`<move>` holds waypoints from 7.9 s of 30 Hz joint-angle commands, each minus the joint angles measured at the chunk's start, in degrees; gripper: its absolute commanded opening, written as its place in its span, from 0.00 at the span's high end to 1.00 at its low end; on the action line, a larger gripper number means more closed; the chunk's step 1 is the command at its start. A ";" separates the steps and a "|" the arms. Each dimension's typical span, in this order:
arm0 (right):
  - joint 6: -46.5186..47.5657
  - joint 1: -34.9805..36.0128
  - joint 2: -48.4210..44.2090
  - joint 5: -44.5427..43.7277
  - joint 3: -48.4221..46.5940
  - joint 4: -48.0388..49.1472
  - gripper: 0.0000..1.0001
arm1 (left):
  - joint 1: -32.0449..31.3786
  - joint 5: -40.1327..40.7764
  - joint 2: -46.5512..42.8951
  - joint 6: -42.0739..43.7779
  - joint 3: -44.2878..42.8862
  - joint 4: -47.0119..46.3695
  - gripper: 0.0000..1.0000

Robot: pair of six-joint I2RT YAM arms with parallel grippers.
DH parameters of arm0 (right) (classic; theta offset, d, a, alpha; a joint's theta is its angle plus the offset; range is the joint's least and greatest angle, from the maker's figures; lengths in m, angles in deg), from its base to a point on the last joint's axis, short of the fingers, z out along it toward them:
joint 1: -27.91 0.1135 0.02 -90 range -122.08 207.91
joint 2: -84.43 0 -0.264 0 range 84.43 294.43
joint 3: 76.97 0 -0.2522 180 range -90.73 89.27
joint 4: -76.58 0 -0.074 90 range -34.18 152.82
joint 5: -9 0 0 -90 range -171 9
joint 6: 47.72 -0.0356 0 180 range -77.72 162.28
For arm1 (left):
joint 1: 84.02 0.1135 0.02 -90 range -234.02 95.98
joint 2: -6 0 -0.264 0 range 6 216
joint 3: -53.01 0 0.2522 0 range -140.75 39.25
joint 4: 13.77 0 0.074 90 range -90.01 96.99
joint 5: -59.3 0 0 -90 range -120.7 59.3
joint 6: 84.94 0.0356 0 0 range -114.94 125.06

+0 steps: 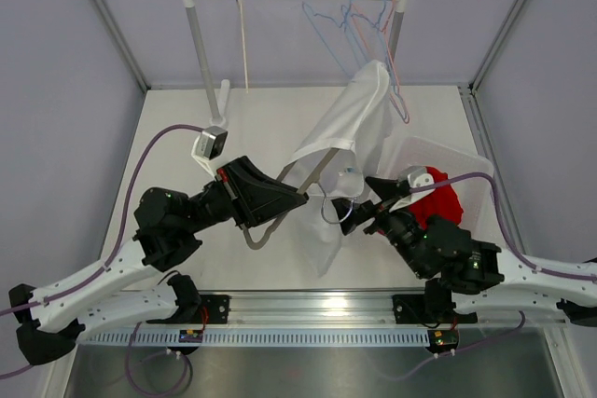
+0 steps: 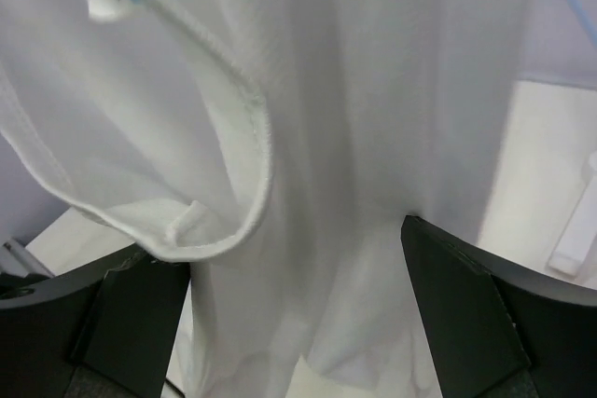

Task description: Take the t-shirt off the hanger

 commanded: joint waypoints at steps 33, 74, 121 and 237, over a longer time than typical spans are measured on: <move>15.24 -30.52 18.32 19.12 -31.75 8.08 1.00 | -4.62 6.96 -33.70 -2.56 25.12 17.19 1.00; -22.89 -59.44 -4.26 1.17 5.30 -20.60 1.00 | -4.62 9.60 -33.99 2.88 26.81 15.88 1.00; -36.08 -75.46 -16.83 82.84 1.71 -14.29 0.18 | 5.31 19.53 10.38 -11.10 19.16 -35.26 1.00; 8.48 -48.63 81.87 39.23 -104.02 -47.06 1.00 | 6.62 35.00 -53.23 33.46 9.31 64.92 0.01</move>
